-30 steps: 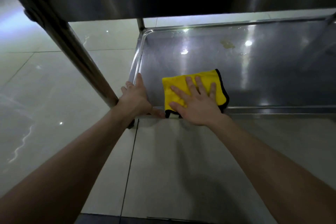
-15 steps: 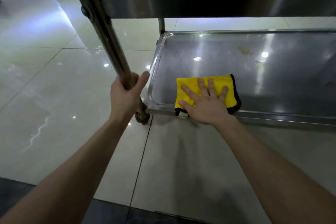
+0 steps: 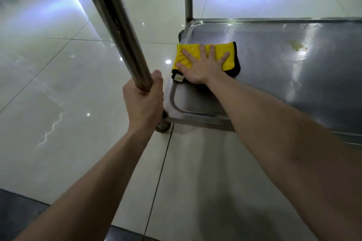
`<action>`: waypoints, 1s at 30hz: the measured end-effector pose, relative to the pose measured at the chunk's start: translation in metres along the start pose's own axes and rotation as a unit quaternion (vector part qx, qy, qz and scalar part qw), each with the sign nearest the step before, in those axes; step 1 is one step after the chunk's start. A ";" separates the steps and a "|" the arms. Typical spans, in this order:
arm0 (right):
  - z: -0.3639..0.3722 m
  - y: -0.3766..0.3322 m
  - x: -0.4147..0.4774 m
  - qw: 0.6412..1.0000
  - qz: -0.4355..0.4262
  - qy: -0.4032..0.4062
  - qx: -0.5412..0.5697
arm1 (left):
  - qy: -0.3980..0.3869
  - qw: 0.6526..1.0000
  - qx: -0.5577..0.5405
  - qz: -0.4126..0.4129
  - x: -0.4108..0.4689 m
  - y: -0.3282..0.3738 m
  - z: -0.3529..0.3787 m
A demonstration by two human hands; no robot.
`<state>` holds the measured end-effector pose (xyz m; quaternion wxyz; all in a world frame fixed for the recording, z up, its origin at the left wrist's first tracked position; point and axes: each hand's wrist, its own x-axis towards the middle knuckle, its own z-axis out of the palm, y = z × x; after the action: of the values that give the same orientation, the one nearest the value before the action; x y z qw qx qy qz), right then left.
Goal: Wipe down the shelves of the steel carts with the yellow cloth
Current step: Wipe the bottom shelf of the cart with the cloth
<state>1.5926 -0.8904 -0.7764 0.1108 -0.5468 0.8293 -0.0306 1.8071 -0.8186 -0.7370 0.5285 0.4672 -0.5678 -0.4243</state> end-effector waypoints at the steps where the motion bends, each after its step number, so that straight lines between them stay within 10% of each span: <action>1: -0.001 -0.003 0.002 1.000 0.004 -0.005 0.001 | 0.004 1.000 0.002 0.000 0.001 0.001 0.001; 11: 0.041 -0.003 -0.129 0.999 -0.042 0.035 0.002 | 0.009 0.999 0.030 -0.026 -0.002 0.011 0.000; 21: 0.011 0.230 -0.200 0.988 0.118 0.099 -0.011 | -0.082 0.968 0.204 -0.119 0.004 0.035 -0.017; 25: 0.003 0.233 -0.192 0.989 0.088 0.108 -0.047 | -0.279 0.830 0.421 -0.237 -0.020 0.054 -0.021; 30: 0.009 0.213 -0.182 0.992 0.103 0.073 -0.018 | -0.517 0.536 0.667 -0.034 -0.054 0.084 0.038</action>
<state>1.4715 -0.6378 -0.7948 0.0431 -0.4565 0.8876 -0.0437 1.7623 -0.7495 -0.6691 -0.3355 0.4028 -0.8447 -0.1082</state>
